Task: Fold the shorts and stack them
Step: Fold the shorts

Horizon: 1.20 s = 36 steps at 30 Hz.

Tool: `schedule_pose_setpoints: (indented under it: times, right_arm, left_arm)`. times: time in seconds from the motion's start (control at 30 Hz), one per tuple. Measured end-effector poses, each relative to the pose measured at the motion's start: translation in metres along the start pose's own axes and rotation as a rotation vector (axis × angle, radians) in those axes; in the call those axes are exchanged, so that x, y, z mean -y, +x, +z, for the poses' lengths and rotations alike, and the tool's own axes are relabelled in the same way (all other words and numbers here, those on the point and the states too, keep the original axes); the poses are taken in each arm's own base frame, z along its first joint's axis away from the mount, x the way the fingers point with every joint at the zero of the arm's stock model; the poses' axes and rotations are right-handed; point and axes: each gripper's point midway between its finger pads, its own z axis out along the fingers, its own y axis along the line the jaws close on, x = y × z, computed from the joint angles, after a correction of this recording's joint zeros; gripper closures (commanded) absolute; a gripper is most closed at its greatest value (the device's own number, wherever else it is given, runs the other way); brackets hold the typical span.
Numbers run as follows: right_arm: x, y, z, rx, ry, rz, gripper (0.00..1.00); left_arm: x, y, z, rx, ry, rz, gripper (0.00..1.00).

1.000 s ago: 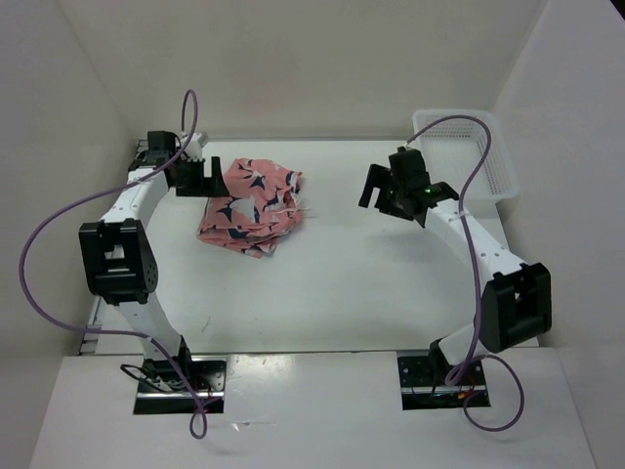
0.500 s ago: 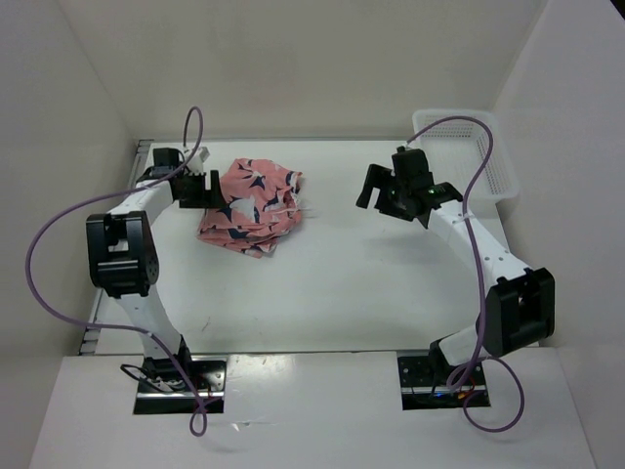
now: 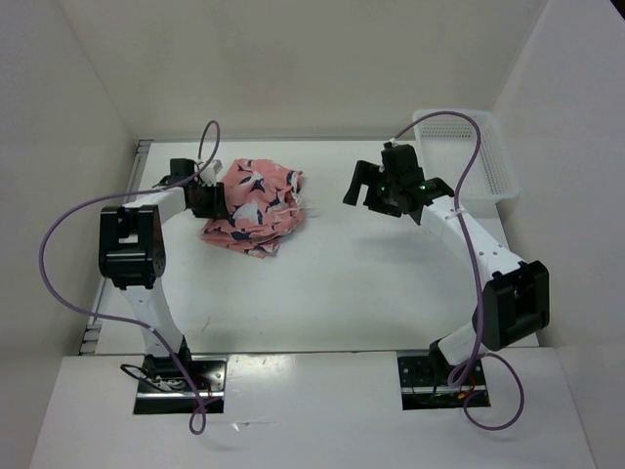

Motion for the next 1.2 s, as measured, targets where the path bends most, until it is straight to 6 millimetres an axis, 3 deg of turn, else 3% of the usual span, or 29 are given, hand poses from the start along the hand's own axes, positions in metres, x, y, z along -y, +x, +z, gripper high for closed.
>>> schedule_pose_setpoints:
  times: [0.2,0.4,0.5,0.53,0.6,0.67,0.9,1.03,1.2]
  right_arm:
    - [-0.004,0.004,0.003,-0.013,-0.006,-0.002,0.0]
    - [-0.005,0.006,0.006,-0.022,-0.012,-0.001,0.0]
    - [-0.005,0.007,0.008,-0.025,-0.014,0.0,0.0]
    - [-0.005,0.007,0.008,-0.027,-0.013,0.0,0.0]
    - [-0.004,0.008,0.01,-0.028,-0.007,-0.002,0.0]
    - [-0.001,0.006,0.01,-0.019,0.008,-0.006,0.0]
    - [-0.002,-0.019,0.0,0.049,0.044,-0.048,0.0]
    - [-0.006,-0.04,-0.009,0.099,0.048,-0.067,0.0]
    - [-0.002,-0.065,-0.018,0.147,0.08,-0.072,0.0]
  left_arm:
    - [0.027,0.013,0.008,-0.017,0.03,0.05,0.5]
    - [0.098,0.033,0.016,-0.07,0.143,0.162,0.46]
    - [0.13,0.041,0.017,-0.099,0.204,0.21,0.35]
    - [0.137,0.042,0.016,-0.112,0.215,0.218,0.22]
    - [0.144,0.04,0.012,-0.127,0.222,0.228,0.1]
    - [0.142,0.032,0.003,-0.128,0.21,0.215,0.0]
    - [0.117,-0.034,-0.064,0.016,0.12,0.18,0.0]
    - [0.127,-0.07,-0.099,0.133,0.116,0.214,0.0]
    - [0.135,-0.092,-0.122,0.219,0.106,0.242,0.0]
